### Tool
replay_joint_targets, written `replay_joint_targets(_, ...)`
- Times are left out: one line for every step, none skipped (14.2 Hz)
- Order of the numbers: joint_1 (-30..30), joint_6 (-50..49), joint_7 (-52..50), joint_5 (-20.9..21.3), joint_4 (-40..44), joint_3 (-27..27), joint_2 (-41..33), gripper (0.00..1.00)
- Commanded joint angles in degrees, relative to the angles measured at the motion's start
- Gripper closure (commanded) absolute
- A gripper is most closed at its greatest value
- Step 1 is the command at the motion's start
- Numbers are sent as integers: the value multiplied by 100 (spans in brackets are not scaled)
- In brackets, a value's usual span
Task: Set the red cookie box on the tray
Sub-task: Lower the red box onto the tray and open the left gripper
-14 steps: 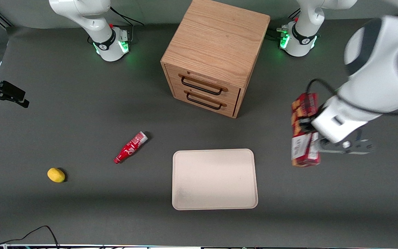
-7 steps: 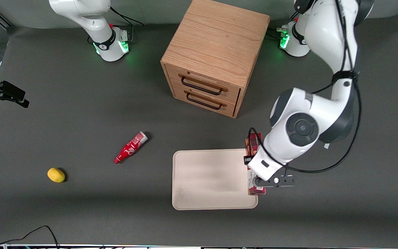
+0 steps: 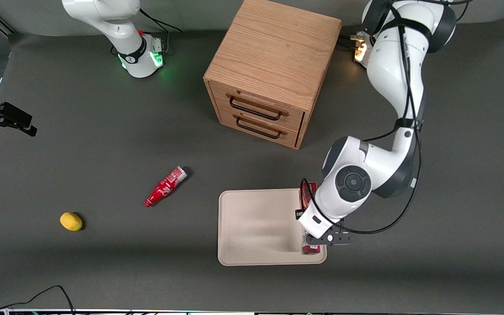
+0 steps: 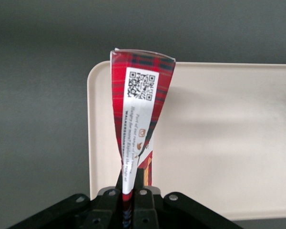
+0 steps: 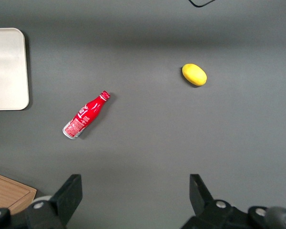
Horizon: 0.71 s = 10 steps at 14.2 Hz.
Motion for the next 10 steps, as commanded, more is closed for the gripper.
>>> replay_joint_targets(-61,126,-120,150,290,83,285,100)
replay_joint_targets(-61,153,-120,272,290,83,338,100)
replay_joint_targets(-61,153,-111,317,290,83,391,100)
replay_joint_targets(-61,179,-111,343,290,83,418,100)
replay_joint_targets(-61,258,-111,352,290,92,444,100)
replay_joint_targets(-52,311,-120,352,298,92,479,100)
replay_joint_targets(-52,363,-120,352,298,92,506,100)
replay_joint_targets(-52,425,-120,352,298,92,515,100)
replay_joint_targets(-52,495,-120,352,298,92,532,100)
replay_joint_targets(-52,513,-129,352,298,92,567,100)
